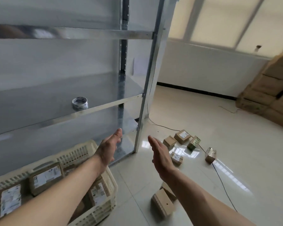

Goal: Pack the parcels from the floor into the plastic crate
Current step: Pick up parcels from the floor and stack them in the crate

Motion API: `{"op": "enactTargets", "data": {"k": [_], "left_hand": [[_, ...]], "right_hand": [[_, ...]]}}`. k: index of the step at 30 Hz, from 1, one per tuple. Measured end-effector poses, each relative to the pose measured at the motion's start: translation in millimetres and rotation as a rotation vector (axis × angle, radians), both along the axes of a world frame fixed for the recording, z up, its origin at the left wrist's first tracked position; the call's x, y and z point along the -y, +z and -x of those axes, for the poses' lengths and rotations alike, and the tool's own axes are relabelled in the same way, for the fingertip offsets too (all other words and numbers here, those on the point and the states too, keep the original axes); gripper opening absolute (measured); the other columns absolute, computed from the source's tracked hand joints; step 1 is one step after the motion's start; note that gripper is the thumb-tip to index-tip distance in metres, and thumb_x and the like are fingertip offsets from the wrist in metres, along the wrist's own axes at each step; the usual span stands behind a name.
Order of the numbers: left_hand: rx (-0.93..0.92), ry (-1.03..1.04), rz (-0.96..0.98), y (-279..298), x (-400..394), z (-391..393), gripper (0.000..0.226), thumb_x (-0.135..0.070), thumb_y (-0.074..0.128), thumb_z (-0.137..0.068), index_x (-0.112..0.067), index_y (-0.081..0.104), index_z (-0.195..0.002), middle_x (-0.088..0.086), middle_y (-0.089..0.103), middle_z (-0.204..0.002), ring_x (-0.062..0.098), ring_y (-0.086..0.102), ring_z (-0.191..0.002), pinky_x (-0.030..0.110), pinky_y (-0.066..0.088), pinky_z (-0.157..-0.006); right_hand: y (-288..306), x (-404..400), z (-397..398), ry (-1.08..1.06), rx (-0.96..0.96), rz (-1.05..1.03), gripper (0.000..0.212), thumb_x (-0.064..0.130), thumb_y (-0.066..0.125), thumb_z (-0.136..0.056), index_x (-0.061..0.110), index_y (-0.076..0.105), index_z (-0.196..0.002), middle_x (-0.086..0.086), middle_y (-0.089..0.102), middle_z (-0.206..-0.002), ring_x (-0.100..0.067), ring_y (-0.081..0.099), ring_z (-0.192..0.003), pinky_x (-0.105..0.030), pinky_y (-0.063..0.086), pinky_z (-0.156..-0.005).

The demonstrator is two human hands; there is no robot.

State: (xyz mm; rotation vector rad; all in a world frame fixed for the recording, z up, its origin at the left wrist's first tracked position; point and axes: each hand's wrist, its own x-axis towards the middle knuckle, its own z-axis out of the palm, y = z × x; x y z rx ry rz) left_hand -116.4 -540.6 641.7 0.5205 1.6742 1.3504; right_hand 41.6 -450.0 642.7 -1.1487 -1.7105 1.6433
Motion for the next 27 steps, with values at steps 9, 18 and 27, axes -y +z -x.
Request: {"op": "enactTargets", "data": {"k": [9,18,27], "left_hand": [[-0.058,-0.174,0.05,8,-83,-135,0.096,-0.079,0.037,-0.069,-0.023,0.042,-0.147,0.004,0.043,-0.149,0.027,0.039,-0.136,0.055,0.033,-0.105],[-0.081,-0.285,0.058,9,-158,-249,0.096,-0.083,0.038,-0.073,-0.025,0.038,-0.149,0.005,0.039,-0.154,0.031,0.033,-0.141,0.058,0.031,-0.11],[-0.079,-0.353,0.096,7,-206,-289,0.094,-0.076,0.036,-0.074,-0.022,0.035,-0.151,0.007,0.038,-0.154,0.031,0.031,-0.143,0.059,0.027,-0.112]], "right_hand": [[-7,-68,-147,-0.199,0.019,-0.014,0.062,0.067,0.046,-0.082,0.023,0.07,-0.117,0.01,0.067,-0.118,-0.017,0.058,-0.114,-0.046,0.043,-0.105],[-13,-137,-270,-0.297,-0.028,0.079,0.017,0.04,0.047,-0.106,0.041,0.064,-0.106,0.03,0.056,-0.096,0.008,0.052,-0.092,-0.037,0.039,-0.09],[-19,-175,-315,-0.386,-0.072,0.116,0.04,0.043,0.047,-0.105,0.023,0.06,-0.137,0.011,0.057,-0.12,-0.008,0.051,-0.115,-0.041,0.038,-0.106]]}}
